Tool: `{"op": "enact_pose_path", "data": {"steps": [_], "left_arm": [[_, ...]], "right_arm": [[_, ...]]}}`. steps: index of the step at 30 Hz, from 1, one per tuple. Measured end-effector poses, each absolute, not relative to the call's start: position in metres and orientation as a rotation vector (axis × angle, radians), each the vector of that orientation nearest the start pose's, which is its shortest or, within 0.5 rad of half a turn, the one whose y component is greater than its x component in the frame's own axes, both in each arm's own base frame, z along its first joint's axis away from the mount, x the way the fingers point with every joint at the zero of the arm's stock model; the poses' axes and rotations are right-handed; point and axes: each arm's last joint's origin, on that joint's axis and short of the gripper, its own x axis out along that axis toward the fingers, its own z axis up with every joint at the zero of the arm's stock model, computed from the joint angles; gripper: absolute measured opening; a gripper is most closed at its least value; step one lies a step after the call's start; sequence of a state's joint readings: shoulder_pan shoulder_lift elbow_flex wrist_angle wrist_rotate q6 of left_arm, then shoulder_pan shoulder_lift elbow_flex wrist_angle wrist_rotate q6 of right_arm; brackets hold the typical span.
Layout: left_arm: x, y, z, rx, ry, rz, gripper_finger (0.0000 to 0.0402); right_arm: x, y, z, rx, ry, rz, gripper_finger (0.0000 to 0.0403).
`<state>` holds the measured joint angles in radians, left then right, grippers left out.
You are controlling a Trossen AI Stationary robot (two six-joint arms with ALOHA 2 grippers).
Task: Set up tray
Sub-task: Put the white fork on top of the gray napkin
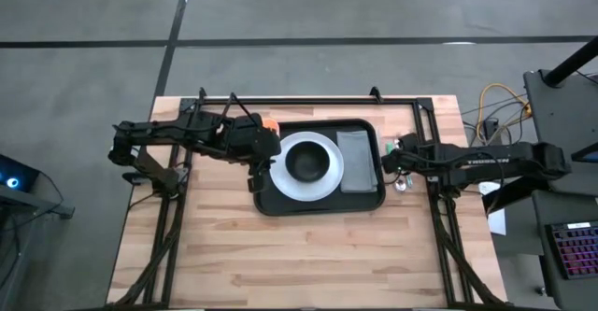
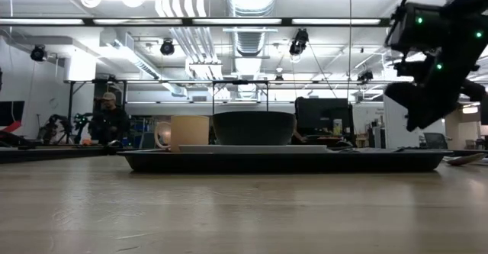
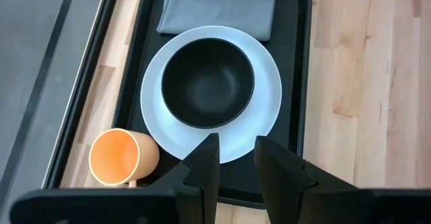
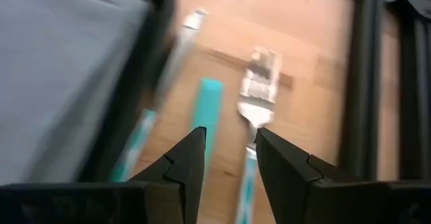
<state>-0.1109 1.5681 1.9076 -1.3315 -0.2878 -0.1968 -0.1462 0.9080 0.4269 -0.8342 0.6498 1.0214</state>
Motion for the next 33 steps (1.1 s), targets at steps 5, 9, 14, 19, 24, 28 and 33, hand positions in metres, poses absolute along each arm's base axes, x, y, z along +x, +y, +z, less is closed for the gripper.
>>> {"op": "enact_pose_path", "data": {"steps": [5,9,14,19,24,28,33], "left_arm": [[0.282,-0.024,0.426,-0.007,0.947,0.267,0.0076],[0.282,-0.024,0.426,-0.025,0.941,0.275,0.0076],[0.282,-0.024,0.426,-0.029,0.941,0.277,0.0076],[0.282,-0.024,0.426,-0.029,0.94,0.277,0.0076],[0.282,-0.024,0.426,-0.029,0.94,0.277,0.0076],[0.282,-0.024,0.426,-0.029,0.94,0.277,0.0076],[0.282,-0.024,0.426,-0.029,0.94,0.277,0.0076]], "right_arm": [[0.115,-0.035,0.149,0.496,0.858,-1.282,0.0123],[0.111,-0.034,0.139,0.505,0.866,-1.306,0.0124],[0.11,-0.034,0.13,0.508,0.862,-1.312,0.014],[0.109,-0.034,0.121,0.515,0.845,-1.306,0.0162],[0.11,-0.036,0.114,0.529,0.799,-1.285,0.017],[0.109,-0.042,0.113,0.534,0.801,-1.307,0.0165],[0.107,-0.047,0.109,0.565,0.828,-1.288,0.0145]]}}
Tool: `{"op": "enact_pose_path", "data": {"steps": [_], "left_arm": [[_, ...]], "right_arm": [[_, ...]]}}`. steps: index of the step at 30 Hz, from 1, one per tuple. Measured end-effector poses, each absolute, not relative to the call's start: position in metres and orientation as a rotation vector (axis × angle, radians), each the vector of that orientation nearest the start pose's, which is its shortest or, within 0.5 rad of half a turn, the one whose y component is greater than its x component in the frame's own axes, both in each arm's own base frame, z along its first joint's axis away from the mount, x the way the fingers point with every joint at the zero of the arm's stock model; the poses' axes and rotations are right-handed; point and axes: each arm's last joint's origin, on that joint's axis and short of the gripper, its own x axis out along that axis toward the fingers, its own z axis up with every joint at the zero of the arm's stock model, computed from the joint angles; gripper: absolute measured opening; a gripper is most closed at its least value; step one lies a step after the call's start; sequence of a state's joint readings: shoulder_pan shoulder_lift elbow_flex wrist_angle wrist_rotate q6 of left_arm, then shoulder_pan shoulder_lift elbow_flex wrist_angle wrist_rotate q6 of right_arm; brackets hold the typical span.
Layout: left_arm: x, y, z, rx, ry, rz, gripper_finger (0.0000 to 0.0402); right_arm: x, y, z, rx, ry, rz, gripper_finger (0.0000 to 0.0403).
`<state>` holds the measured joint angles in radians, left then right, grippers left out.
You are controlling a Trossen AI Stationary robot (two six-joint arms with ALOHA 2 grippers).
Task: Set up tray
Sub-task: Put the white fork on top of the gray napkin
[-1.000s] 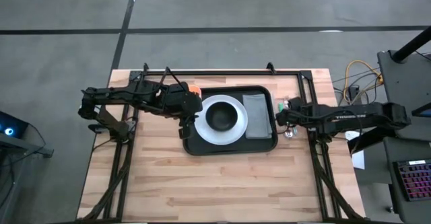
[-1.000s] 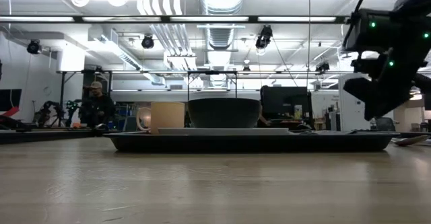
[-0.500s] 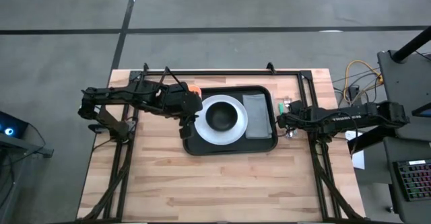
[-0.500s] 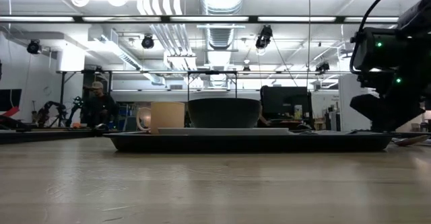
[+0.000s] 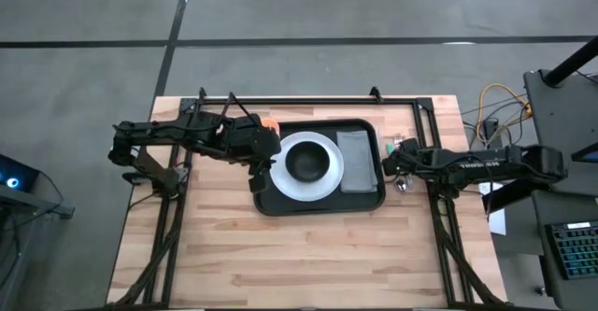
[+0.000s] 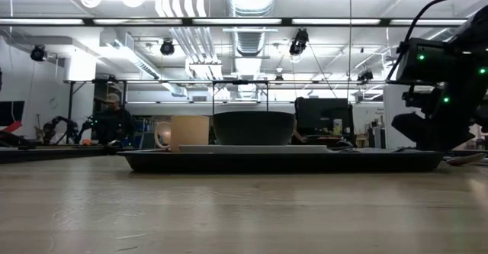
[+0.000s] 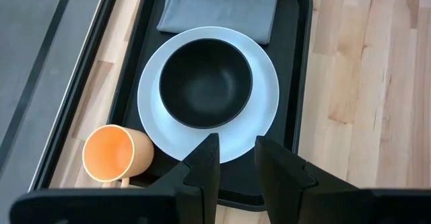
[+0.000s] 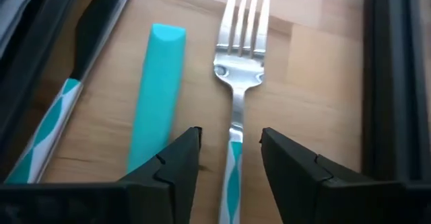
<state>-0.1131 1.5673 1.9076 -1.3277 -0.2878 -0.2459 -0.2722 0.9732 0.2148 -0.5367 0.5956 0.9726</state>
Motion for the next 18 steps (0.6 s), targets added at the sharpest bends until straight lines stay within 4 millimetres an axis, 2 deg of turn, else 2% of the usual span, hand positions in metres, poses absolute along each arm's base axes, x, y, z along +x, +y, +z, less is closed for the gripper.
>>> {"op": "enact_pose_path", "data": {"steps": [7,15,18], "left_arm": [[0.282,-0.024,0.426,-0.029,0.94,0.277,0.0076],[0.281,-0.029,0.426,-0.02,0.94,0.258,0.0076],[0.281,-0.034,0.426,-0.012,0.94,0.243,0.0076]], "right_arm": [[0.107,-0.048,0.106,0.577,0.837,-1.28,0.0111],[0.107,-0.047,0.106,0.593,0.849,-1.26,0.0021],[0.107,-0.047,0.106,0.584,0.853,-1.261,0.0017]]}}
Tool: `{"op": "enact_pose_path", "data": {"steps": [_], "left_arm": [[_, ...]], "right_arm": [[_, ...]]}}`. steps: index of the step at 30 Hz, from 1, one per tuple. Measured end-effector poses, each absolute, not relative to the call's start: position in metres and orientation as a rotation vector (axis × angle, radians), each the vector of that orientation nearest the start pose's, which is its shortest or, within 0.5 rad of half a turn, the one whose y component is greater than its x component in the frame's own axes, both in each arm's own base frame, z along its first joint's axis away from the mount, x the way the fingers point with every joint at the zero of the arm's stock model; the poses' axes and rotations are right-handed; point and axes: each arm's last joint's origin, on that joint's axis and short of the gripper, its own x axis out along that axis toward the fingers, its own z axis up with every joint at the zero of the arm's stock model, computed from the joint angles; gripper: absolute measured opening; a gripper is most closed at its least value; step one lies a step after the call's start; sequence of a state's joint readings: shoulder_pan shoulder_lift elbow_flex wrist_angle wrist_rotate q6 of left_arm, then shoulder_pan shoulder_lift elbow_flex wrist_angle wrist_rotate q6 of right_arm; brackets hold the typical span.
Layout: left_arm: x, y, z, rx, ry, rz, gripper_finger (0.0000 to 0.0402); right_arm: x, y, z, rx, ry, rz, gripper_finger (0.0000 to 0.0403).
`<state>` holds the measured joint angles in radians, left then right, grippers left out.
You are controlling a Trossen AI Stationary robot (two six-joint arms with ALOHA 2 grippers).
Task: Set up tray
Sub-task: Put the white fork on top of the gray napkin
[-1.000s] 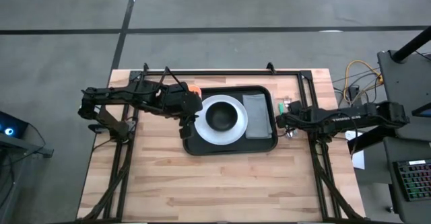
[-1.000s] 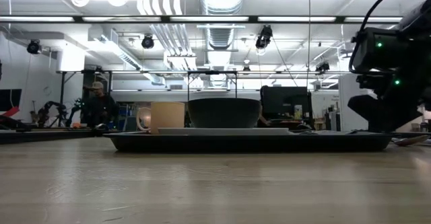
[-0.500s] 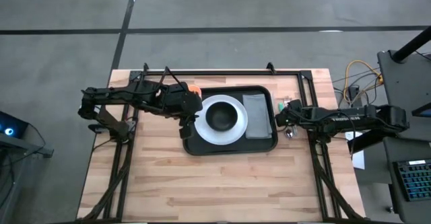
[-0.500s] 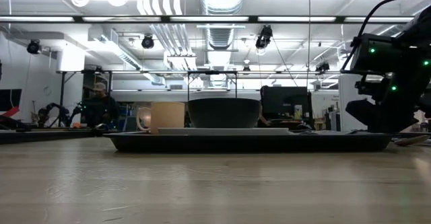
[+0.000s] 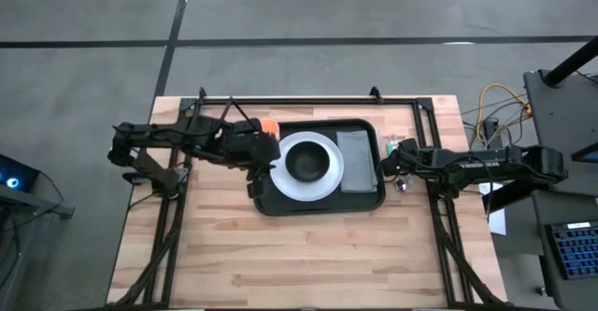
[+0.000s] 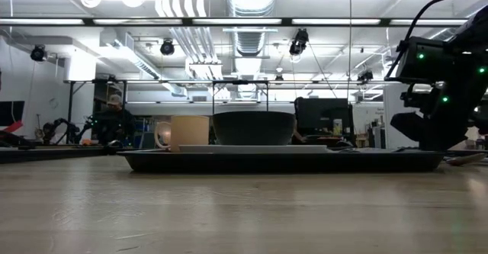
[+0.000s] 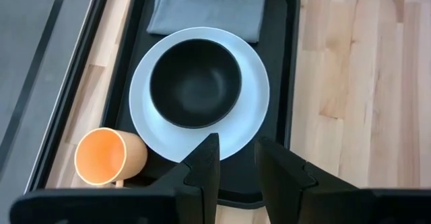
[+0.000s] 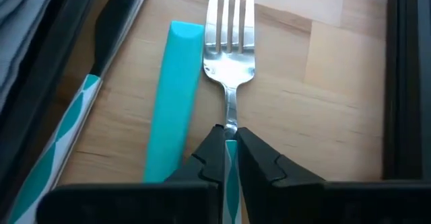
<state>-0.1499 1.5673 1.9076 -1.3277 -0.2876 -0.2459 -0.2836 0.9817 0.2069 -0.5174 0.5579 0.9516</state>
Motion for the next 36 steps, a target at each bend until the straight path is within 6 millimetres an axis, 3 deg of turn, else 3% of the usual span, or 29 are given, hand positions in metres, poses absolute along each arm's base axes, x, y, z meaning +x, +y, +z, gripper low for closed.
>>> {"op": "enact_pose_path", "data": {"steps": [5,10,18,22,25,36], "left_arm": [[0.28,-0.042,0.426,0.001,0.94,0.217,0.0076],[0.279,-0.046,0.426,-0.004,0.937,0.212,0.0076],[0.277,-0.042,0.429,0.017,0.901,0.317,0.0076],[0.274,-0.039,0.432,0.081,0.867,0.403,0.0076],[0.274,-0.038,0.432,0.09,0.862,0.418,0.0076],[0.273,-0.038,0.432,0.136,0.883,0.402,0.0076]], "right_arm": [[0.111,-0.049,0.119,0.552,0.894,-1.283,0.0015],[0.124,-0.053,0.157,0.519,0.902,-1.307,0.0014],[0.152,-0.045,0.233,0.585,0.753,-1.227,0.0012],[0.175,-0.035,0.253,0.612,0.688,-1.19,0.0012],[0.198,-0.03,0.249,0.603,0.705,-1.211,0.0011],[0.284,-0.025,0.207,0.559,0.799,-1.319,0.0011]]}}
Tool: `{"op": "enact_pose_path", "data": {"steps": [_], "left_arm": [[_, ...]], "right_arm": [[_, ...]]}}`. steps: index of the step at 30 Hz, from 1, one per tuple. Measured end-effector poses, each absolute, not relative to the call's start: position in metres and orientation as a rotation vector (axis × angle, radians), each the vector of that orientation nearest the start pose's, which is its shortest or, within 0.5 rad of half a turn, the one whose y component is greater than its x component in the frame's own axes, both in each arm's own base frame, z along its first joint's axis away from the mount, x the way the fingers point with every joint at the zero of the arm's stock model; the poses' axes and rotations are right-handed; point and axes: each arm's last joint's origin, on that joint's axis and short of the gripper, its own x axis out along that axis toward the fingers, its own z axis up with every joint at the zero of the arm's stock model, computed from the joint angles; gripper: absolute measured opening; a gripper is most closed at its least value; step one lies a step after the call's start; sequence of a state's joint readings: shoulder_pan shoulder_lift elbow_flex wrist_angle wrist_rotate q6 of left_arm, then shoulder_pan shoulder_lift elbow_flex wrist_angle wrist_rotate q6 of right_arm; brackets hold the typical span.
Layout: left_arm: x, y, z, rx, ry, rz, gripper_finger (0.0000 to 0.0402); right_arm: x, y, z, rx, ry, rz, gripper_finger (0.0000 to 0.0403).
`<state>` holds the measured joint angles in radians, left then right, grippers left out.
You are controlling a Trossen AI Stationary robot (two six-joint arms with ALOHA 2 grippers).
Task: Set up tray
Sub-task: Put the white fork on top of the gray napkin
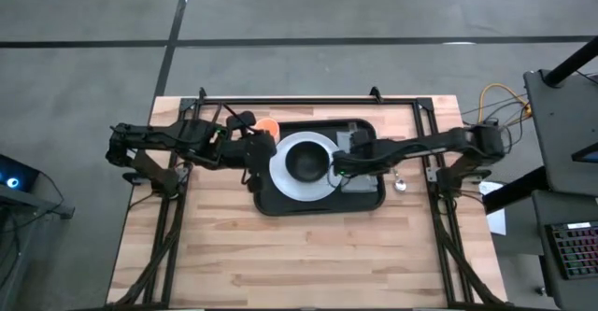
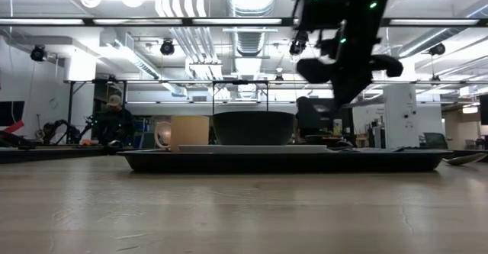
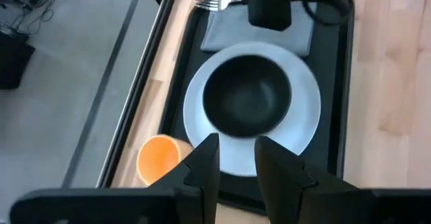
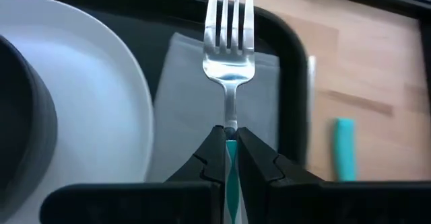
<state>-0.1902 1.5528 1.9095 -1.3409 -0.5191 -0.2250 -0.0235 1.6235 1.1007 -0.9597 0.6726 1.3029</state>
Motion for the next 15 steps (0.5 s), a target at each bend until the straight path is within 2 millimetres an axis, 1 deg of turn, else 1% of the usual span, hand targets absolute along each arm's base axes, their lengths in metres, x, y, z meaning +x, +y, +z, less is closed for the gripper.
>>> {"op": "enact_pose_path", "data": {"steps": [2,4,8,11,15], "left_arm": [[0.271,-0.038,0.43,0.157,0.91,0.387,0.0076],[0.265,-0.038,0.429,0.159,0.932,0.318,0.0076],[0.243,-0.038,0.425,0.131,0.91,0.163,0.0076],[0.22,-0.036,0.411,0.112,0.834,0.085,0.0076],[0.19,-0.031,0.385,0.115,0.689,-0.009,0.0076]], "right_arm": [[0.297,-0.026,0.198,0.553,0.803,-1.324,0.0011],[0.306,-0.026,0.191,0.533,0.827,-1.33,0.0011],[0.309,-0.031,0.185,0.56,0.839,-1.35,0.0011],[0.309,-0.031,0.183,0.585,0.807,-1.344,0.0011],[0.306,-0.033,0.177,0.609,0.788,-1.347,0.0011]]}}
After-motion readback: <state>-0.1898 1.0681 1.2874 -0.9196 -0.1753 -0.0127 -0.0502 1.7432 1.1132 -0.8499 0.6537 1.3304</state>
